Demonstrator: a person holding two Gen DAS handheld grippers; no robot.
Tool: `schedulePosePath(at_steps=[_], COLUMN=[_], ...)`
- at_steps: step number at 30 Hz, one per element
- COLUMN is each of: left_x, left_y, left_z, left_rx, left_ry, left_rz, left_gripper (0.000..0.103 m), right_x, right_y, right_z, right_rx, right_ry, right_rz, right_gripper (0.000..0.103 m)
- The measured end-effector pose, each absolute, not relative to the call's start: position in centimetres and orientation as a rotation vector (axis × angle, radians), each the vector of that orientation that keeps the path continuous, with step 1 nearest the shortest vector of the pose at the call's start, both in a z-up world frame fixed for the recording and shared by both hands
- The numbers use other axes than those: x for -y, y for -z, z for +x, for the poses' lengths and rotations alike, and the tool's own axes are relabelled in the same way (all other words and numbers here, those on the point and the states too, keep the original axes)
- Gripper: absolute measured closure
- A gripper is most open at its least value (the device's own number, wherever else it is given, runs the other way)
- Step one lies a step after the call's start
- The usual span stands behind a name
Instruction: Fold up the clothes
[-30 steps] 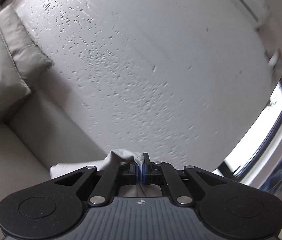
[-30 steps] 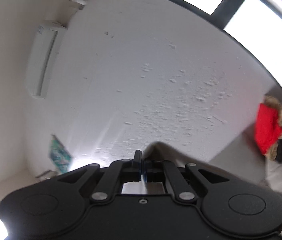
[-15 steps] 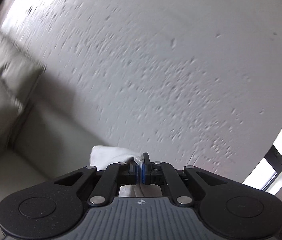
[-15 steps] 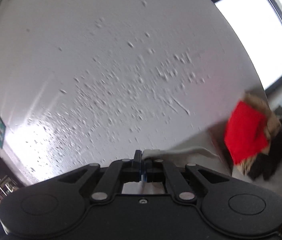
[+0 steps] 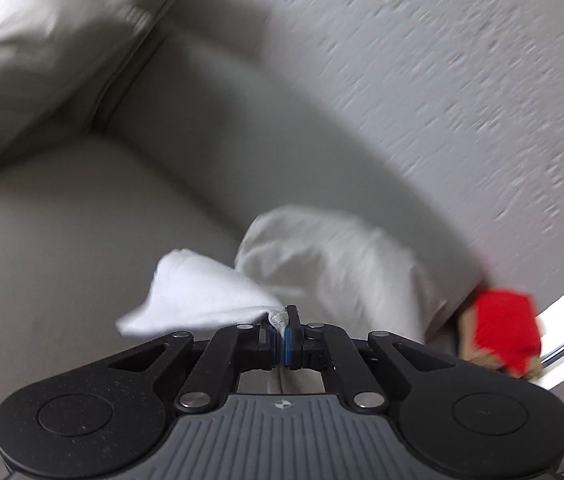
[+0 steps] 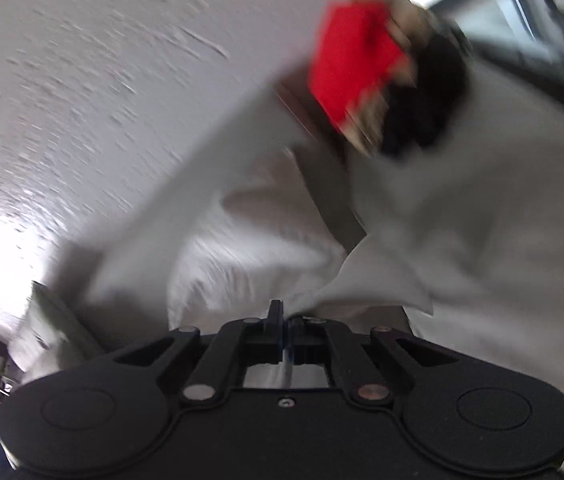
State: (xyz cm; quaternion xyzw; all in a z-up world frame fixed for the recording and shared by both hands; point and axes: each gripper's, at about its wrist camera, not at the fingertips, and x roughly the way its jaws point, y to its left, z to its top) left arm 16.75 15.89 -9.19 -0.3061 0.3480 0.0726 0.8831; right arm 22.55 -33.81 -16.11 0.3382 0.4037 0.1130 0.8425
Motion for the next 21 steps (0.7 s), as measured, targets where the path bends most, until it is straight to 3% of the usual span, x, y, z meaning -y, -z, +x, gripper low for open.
schedulePosePath(at_steps=[5, 7, 16, 21], left_x=[-17.0, -17.6, -16.8, -16.3], left_y=[17.1, 17.8, 8.6, 8.8], left_z=[14.1, 13.1, 10.1, 8.7], left_rx=[-0.903, -0.918, -0.870, -0.939], left_ry=[-0.257, -0.272, -0.199, -0.281], left_rz=[-0.731, -0.761, -0.587, -0.439], left_gripper=[0.101, 0.101, 0.101, 0.101], right_x=[33.0, 32.8, 33.8, 34.3], right_y=[21.9, 22.0, 15.8, 16.0], right_z=[19.0, 17.8, 14.4, 11.4], right_rx=[-1.003, -1.021, -0.970, -1.014], right_ry=[-0.185, -0.176, -0.202, -0.234], right_rz=[0.703, 0.668, 0.569, 0.529], right_gripper=[0.101, 0.101, 0.101, 0.101])
